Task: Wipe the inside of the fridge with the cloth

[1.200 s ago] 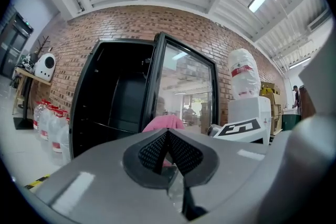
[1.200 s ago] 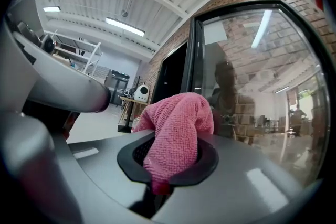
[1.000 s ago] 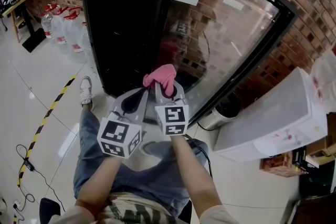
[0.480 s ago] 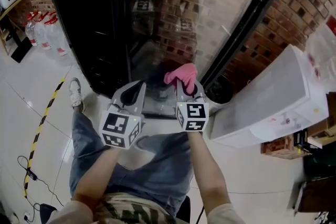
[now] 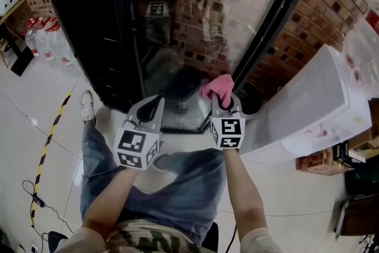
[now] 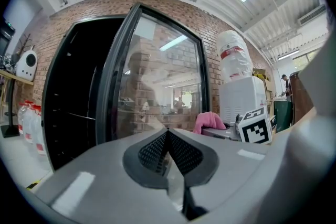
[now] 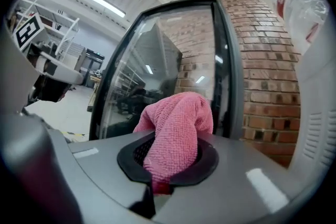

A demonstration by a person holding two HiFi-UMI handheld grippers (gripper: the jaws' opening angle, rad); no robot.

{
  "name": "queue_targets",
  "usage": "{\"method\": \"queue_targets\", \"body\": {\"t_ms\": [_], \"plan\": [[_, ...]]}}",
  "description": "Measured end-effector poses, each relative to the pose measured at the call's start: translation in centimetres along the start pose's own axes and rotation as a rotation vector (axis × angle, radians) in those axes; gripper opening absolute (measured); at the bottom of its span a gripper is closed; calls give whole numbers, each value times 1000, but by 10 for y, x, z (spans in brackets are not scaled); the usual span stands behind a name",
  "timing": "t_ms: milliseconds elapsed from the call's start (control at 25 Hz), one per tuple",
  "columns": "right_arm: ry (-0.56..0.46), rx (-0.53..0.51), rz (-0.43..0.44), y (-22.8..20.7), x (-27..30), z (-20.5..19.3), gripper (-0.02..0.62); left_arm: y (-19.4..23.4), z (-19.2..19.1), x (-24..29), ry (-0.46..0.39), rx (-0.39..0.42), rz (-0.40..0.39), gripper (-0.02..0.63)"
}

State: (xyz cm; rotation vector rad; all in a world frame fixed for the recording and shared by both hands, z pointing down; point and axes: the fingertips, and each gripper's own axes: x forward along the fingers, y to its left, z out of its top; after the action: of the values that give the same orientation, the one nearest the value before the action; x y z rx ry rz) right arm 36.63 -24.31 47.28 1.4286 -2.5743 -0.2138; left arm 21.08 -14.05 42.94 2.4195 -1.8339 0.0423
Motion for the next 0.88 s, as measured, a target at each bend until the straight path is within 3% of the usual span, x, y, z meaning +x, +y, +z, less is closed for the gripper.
{"method": "queue_targets", "body": {"t_ms": [320, 520, 680, 880], "plan": [[-29, -65, 254, 148, 34, -18, 25, 35, -18, -8, 32, 21, 48, -11], [-36, -27, 378, 226, 49, -25, 25, 72, -51, -19, 91, 10, 124, -11], [-11, -24, 440, 269, 59, -35, 25, 93, -73, -25, 134, -32, 167, -11], [26, -28, 456, 283, 63, -55, 25, 95, -86, -26, 170, -28, 144, -11]]}}
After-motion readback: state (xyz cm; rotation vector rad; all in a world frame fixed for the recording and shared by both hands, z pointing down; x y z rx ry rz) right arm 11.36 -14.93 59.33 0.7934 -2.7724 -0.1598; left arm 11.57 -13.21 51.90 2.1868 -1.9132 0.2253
